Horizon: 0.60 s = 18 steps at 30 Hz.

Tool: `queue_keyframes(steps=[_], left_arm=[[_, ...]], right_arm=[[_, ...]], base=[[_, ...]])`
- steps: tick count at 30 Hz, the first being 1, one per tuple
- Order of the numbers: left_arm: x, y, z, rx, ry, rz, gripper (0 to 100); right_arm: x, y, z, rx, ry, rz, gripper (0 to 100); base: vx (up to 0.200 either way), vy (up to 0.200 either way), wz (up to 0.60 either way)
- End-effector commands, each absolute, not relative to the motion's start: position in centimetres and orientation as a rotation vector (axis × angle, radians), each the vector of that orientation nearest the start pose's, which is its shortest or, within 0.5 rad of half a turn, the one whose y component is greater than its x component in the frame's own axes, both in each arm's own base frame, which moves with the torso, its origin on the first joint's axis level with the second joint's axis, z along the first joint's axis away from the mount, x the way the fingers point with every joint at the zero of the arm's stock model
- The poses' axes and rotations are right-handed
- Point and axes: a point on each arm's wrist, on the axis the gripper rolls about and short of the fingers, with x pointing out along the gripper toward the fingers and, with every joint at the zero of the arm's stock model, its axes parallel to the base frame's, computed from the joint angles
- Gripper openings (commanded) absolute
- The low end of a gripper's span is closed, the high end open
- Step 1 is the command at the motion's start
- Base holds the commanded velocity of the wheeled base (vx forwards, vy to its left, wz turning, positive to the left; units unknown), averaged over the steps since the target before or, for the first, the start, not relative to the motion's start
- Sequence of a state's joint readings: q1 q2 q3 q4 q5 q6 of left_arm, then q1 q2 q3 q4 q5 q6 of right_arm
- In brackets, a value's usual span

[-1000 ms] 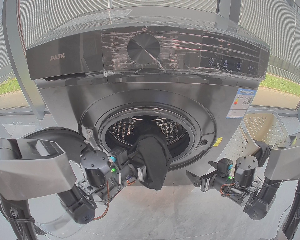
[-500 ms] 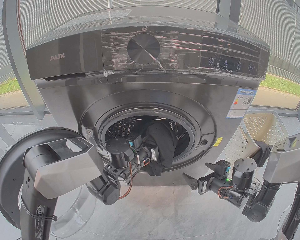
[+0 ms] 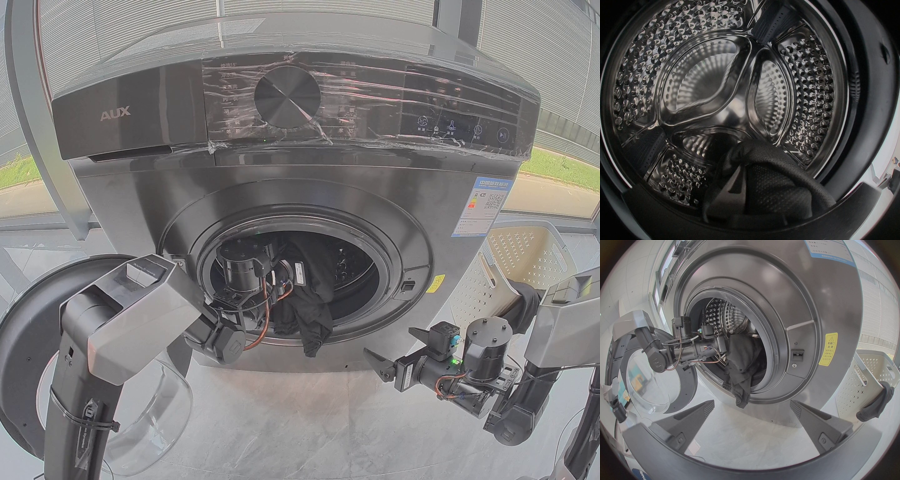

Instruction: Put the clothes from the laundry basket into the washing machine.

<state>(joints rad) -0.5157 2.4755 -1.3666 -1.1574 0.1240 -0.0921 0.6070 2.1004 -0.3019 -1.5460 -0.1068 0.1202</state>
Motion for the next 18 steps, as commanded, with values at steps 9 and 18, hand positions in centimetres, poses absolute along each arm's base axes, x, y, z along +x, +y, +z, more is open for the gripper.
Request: queue_keyframes(steps=[9, 18], left_arm=[[46.9, -25.4, 2.5, -0.104, -0.027, -0.378, 0], [49.9, -25.3, 4.1, -0.143, -0.132, -0.271, 0]], right_arm=[[23.4, 16.0, 4.4, 0.024, 0.279, 0.484, 100], [23.4, 16.0, 4.4, 0.024, 0.279, 0.484, 100]], base=[[0.000, 0.000, 0.00], [0.000, 0.000, 0.00]])
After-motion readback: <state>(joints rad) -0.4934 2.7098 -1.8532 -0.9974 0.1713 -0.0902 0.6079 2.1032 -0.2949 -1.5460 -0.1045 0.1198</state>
